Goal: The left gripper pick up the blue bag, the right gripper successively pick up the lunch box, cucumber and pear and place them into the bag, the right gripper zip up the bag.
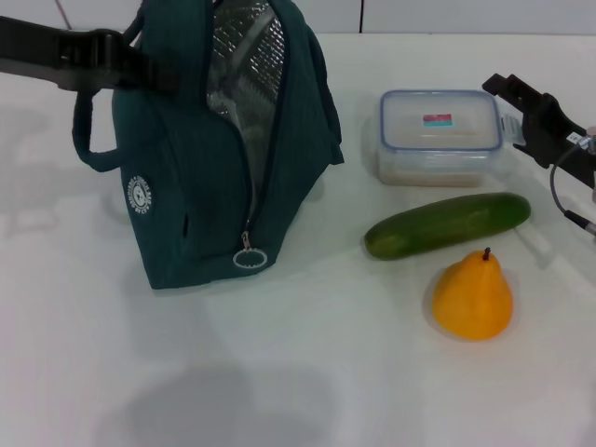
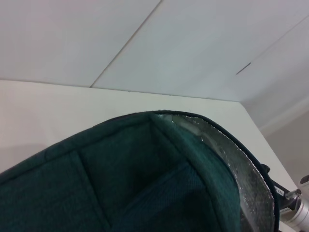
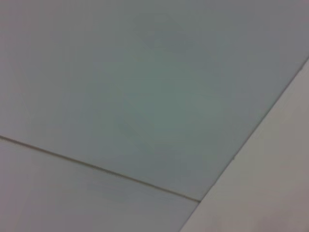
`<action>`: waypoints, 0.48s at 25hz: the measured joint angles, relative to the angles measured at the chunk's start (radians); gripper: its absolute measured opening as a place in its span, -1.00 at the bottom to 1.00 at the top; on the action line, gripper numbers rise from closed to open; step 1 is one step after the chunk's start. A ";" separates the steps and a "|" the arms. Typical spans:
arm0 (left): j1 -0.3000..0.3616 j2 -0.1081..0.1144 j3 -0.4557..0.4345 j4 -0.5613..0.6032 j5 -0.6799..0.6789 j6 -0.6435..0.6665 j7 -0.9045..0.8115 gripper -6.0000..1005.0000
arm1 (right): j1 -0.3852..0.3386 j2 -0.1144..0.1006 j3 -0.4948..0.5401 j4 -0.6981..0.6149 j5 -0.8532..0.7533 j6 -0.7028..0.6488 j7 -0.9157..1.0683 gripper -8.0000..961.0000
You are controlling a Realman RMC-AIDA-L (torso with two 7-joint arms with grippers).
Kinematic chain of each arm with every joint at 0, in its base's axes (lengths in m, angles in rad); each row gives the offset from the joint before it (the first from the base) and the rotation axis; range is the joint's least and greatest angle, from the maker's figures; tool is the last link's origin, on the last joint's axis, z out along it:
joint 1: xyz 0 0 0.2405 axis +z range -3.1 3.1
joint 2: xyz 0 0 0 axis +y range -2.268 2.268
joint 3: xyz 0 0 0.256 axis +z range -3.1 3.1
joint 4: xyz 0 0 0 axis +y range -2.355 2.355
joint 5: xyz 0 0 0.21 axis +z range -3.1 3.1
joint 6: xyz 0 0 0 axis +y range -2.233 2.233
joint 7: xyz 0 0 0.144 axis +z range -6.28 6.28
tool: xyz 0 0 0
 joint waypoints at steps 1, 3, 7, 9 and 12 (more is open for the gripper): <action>0.001 -0.001 0.000 0.000 0.000 0.001 0.002 -0.90 | 0.000 0.000 -0.002 0.000 -0.001 -0.005 0.000 0.69; 0.003 -0.002 0.000 0.000 0.000 0.002 0.006 -0.90 | 0.000 0.000 -0.004 0.000 -0.003 -0.012 0.000 0.68; 0.004 -0.004 0.000 0.000 0.000 0.004 0.011 -0.90 | -0.010 0.000 -0.006 -0.008 -0.005 -0.020 -0.005 0.60; 0.005 -0.005 0.000 0.000 0.000 0.005 0.015 -0.90 | -0.014 0.000 -0.007 -0.012 -0.006 -0.020 -0.009 0.46; 0.007 -0.005 0.000 0.000 0.000 0.007 0.021 -0.90 | -0.015 0.000 -0.008 -0.015 -0.006 -0.021 -0.017 0.23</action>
